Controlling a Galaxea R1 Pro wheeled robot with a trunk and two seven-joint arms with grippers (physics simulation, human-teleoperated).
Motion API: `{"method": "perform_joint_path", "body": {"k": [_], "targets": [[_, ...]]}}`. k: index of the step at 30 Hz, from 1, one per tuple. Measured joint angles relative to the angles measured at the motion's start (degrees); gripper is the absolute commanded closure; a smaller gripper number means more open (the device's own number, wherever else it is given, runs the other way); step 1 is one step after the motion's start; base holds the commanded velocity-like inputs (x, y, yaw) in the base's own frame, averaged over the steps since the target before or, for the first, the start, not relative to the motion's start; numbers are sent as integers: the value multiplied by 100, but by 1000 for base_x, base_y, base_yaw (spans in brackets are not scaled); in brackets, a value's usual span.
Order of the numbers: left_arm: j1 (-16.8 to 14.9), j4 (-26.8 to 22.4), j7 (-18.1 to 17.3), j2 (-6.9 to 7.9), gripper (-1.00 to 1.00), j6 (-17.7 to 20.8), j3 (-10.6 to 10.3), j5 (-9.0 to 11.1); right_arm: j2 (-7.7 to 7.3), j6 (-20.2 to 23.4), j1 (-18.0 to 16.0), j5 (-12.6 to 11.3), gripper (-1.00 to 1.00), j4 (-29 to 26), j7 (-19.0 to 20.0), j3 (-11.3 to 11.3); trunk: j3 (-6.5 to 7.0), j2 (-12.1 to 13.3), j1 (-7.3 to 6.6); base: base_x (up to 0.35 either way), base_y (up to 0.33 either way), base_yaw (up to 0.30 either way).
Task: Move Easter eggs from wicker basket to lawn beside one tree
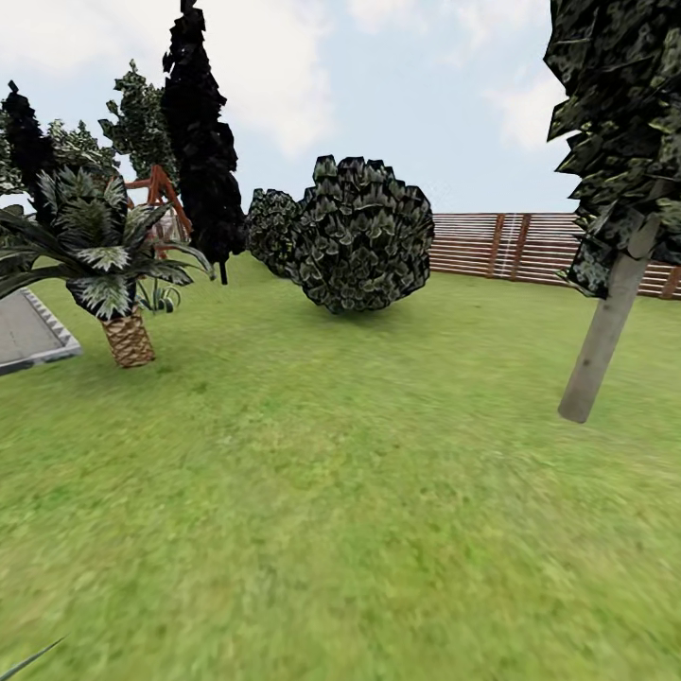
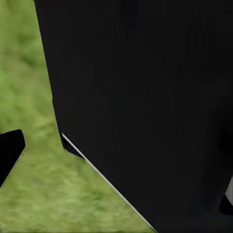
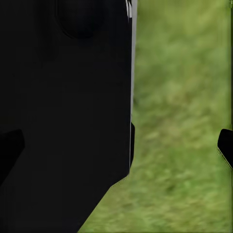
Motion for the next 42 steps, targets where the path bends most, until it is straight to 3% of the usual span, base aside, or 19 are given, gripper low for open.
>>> {"method": "perform_joint_path", "body": {"k": [10,22,42], "targets": [[0,0,1,0,-100,0,0,0,0,0,0,1,-100,0,0,0,0,0,0,335,0,7],[-1,-1,3,-1,-100,0,0,0,0,0,-1,0,-100,1,0,0,0,0,0,335,0,186],[0,0,1,-2,-100,0,0,0,0,0,0,1,-100,0,0,1,0,0,0,335,0,8]]}}
